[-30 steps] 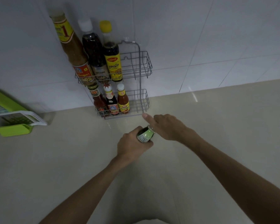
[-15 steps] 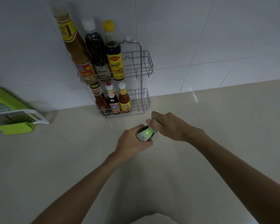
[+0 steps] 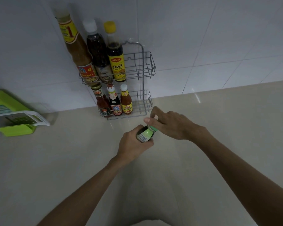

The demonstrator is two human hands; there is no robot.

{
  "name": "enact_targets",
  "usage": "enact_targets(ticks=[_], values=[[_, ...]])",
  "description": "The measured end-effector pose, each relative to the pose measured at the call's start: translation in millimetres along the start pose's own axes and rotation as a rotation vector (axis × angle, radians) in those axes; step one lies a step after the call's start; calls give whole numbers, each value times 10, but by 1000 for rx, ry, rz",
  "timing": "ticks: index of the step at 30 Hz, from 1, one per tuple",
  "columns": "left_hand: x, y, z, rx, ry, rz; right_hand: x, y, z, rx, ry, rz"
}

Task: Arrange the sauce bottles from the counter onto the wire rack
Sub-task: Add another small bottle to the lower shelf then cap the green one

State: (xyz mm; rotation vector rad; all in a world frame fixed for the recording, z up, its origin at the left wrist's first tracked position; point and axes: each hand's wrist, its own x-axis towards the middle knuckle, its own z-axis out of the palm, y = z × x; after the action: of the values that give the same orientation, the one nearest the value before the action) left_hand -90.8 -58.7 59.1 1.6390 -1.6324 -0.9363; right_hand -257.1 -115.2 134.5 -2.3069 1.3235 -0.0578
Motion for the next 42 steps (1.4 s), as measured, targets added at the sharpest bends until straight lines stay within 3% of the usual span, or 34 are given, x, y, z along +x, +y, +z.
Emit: enact_targets(ticks=[2,4,7,9,14,17,19,22,25,30,35,38,42], values=[[5,14,11,161,91,52,-7,-15,63,-50,94,-40],[11,3,37,466,253,193,0,-1,216,-55,132,87],[-1,-104,69,713,379,405,11,-15,369,69,-40,268],[-15,-192,71,694,368,390,25,-27,315,153,-105,337],[-65,-104,-48,300,87,194,43,18,124,92,54,164],[-17,11,-302,-89,-311,-75,57,15,-39,63,138,-14],[-19,32,-345,-294,-490,-182,91,-17,-46,68,161,-6],[15,25,-167,-122,-215,-132,153,-54,51,330,299,120],[104,-16,-17,-10,24,-74,171,-101,250,612,295,240],[367,-221,-15,62,-126,-64,335,86,467,622,454,235],[875,-389,-219,-2,8,-179,906,246,405,526,652,171],[1079,-422,-240,-47,59,-190,1325,352,413,471,590,154],[1177,-481,-185,-86,114,-213,1737,481,481,342,344,107]])
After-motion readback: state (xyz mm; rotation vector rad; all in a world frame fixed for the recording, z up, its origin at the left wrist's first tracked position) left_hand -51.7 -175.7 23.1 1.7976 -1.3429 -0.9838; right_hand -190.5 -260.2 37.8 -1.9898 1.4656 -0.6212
